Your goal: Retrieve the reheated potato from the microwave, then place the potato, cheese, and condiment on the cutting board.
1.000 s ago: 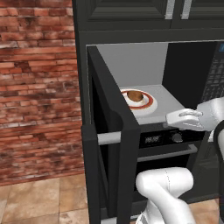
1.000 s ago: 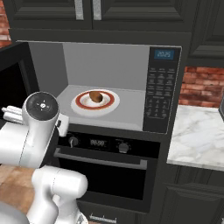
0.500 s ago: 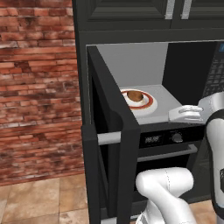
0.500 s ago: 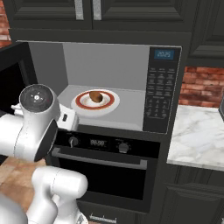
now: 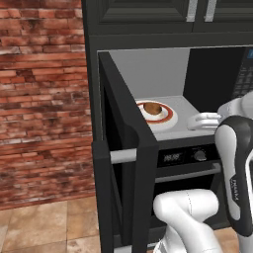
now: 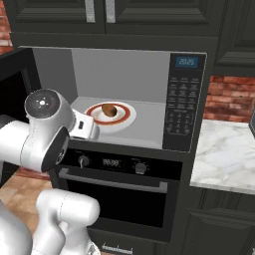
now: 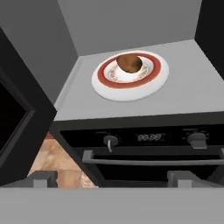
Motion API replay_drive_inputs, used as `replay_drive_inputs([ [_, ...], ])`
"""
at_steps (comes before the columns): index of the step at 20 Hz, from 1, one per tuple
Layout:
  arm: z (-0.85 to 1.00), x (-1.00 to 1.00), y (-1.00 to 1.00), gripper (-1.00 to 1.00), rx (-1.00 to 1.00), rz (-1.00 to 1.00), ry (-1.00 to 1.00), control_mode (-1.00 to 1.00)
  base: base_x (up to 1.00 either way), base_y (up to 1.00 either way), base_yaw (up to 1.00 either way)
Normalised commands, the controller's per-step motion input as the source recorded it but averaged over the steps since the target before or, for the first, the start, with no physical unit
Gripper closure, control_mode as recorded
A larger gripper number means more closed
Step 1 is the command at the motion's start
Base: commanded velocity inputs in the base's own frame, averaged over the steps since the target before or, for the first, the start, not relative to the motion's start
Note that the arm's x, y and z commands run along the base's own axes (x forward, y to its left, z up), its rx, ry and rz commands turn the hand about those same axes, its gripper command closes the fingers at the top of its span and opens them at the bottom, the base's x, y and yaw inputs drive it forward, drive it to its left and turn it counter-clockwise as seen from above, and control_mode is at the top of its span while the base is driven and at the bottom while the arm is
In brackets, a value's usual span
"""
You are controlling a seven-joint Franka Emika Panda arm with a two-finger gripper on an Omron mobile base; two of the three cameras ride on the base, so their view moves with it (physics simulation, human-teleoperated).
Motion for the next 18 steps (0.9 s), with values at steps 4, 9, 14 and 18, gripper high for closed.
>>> replay_drive_inputs([
  [4,-0.05,0.44,-0.05,-1.00,-0.05,0.00,-0.08,-1.00,0.00,0.00,0.00],
  [9,0.00,0.28,0.00,-1.00,-0.12,0.18,-0.18,-1.00,0.00,0.00,0.00],
  [14,0.00,0.57,0.02,-1.00,-0.12,0.04,-0.03,-1.00,0.00,0.00,0.00],
  [18,0.00,0.65,0.08,-1.00,-0.08,0.00,0.05,-1.00,0.00,0.00,0.00],
])
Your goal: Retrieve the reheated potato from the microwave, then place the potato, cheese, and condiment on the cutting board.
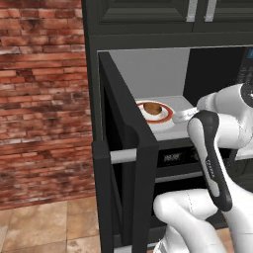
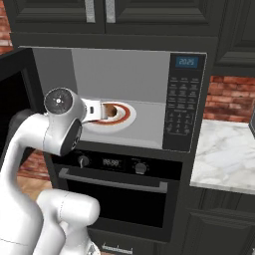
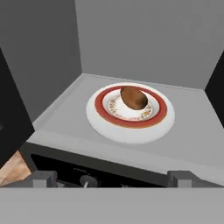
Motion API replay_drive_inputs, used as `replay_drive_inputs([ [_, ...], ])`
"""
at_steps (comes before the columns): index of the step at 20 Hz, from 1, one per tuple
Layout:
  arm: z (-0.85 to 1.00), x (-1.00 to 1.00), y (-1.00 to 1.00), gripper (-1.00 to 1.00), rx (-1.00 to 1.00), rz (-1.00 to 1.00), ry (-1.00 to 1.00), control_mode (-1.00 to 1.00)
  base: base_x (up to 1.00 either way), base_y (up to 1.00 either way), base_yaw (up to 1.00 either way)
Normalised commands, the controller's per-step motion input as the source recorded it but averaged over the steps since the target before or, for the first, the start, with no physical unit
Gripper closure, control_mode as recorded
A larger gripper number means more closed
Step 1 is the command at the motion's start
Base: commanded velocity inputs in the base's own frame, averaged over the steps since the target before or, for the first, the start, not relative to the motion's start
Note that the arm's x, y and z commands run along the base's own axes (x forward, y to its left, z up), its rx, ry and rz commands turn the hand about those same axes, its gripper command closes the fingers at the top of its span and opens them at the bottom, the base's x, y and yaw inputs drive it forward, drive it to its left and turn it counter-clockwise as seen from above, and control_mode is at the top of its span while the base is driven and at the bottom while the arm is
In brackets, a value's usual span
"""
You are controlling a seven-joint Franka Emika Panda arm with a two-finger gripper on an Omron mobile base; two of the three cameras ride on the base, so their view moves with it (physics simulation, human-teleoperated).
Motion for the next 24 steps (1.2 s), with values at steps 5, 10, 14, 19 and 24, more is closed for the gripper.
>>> replay_drive_inputs([
  [5,-0.07,0.58,0.00,-1.00,-0.01,-0.02,0.09,-1.00,0.00,0.00,0.00],
  [10,-0.21,0.60,-0.05,-1.00,0.00,0.00,0.13,-1.00,0.00,0.00,0.00],
  [14,-0.28,0.63,-0.01,-1.00,0.00,0.00,0.10,-1.00,0.00,0.00,0.00],
  [19,-0.33,0.52,-0.09,-1.00,0.00,0.00,0.07,-1.00,0.00,0.00,0.00],
  [24,-0.32,0.23,-0.11,-1.00,0.00,0.00,-0.04,-1.00,0.00,0.00,0.00],
])
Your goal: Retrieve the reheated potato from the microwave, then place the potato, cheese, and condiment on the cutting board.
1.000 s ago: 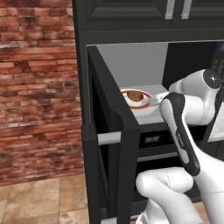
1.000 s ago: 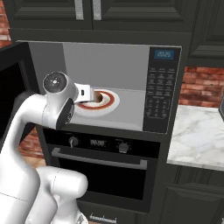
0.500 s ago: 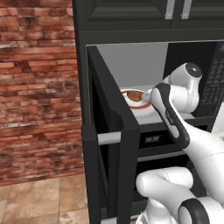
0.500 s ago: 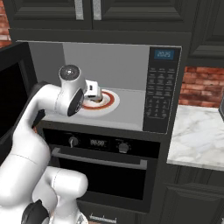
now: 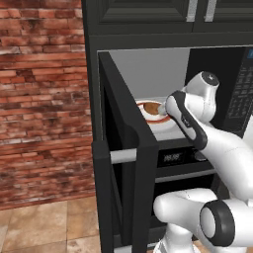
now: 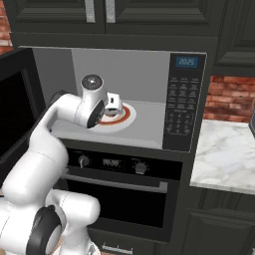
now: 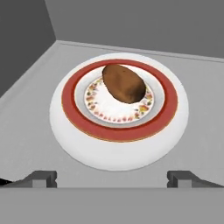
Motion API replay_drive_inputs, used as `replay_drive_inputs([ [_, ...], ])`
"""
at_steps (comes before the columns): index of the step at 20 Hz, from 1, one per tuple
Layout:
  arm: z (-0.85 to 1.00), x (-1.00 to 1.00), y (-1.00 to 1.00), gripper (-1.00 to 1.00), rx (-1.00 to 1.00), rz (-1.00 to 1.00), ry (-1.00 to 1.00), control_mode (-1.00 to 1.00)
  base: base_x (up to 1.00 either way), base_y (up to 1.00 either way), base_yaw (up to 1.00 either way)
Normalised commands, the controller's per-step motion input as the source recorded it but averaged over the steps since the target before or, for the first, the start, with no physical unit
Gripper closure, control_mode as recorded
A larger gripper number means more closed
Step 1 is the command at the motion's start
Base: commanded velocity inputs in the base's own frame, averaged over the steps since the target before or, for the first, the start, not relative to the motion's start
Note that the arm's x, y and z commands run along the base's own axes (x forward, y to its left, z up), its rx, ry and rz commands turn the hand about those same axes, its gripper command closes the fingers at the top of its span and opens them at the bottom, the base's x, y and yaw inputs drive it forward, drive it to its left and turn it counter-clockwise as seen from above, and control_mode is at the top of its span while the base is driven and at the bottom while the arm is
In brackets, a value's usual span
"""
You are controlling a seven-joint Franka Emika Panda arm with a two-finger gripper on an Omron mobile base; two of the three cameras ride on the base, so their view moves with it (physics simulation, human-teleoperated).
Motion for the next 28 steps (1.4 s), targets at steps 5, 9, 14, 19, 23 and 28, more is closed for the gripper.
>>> replay_drive_inputs([
  [5,-0.21,0.39,-0.12,-1.00,0.00,0.00,0.00,-1.00,0.00,0.00,0.00],
  [9,-0.10,0.48,-0.12,-1.00,0.01,0.00,0.00,-1.00,0.00,0.00,0.00],
  [14,-0.13,0.47,-0.03,-1.00,0.02,0.00,0.00,-1.00,0.00,0.00,0.00],
  [19,-0.24,0.47,0.00,-1.00,0.01,0.00,0.00,-1.00,0.00,0.00,0.00],
  [23,-0.15,0.46,-0.09,-1.00,0.05,0.00,0.00,-1.00,0.00,0.00,0.00],
  [28,-0.15,0.51,-0.02,-1.00,0.06,0.00,0.00,-1.00,0.00,0.00,0.00],
])
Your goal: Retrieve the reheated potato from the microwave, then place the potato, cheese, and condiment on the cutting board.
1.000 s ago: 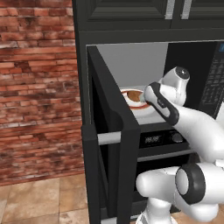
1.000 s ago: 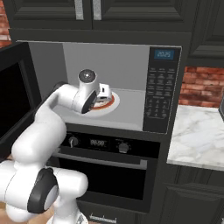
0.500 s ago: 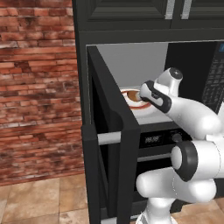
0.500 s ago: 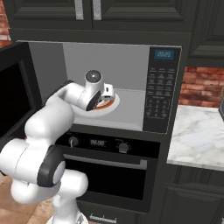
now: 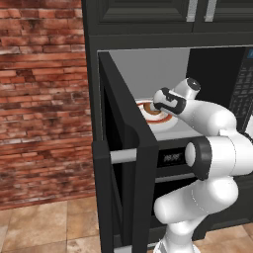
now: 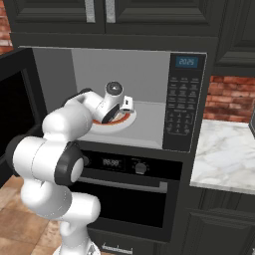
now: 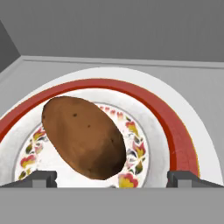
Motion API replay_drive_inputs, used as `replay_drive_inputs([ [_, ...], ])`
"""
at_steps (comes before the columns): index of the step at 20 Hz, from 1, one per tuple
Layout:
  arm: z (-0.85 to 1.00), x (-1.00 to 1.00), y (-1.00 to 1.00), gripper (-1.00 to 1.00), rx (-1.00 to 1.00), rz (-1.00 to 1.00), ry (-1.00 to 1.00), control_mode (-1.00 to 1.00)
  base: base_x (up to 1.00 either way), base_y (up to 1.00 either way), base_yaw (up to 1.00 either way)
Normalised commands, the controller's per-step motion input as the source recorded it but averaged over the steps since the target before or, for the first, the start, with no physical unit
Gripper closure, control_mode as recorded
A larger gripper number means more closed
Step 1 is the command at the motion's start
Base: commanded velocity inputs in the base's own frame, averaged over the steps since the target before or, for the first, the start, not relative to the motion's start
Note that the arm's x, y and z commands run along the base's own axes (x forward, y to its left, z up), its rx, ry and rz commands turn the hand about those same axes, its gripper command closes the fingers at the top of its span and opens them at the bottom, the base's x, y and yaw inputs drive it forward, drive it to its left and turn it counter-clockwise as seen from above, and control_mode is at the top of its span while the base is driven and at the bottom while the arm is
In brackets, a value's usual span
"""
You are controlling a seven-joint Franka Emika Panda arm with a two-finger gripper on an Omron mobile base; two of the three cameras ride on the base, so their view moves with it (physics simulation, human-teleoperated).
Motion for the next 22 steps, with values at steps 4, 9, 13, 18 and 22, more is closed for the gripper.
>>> replay_drive_inputs([
  [4,-0.09,0.42,0.06,-1.00,0.02,0.00,0.00,-1.00,0.00,0.00,0.00],
  [9,-0.04,0.25,0.11,-1.00,0.00,0.00,0.00,-1.00,0.00,0.00,0.00],
  [13,-0.07,0.12,0.04,-1.00,0.00,0.00,0.00,-1.00,0.00,0.00,0.00],
  [18,-0.19,0.00,0.09,-1.00,0.00,0.00,0.00,-1.00,0.00,0.00,0.00],
  [22,-0.27,0.01,0.14,-1.00,0.00,0.00,0.02,-1.00,0.00,0.00,0.00],
])
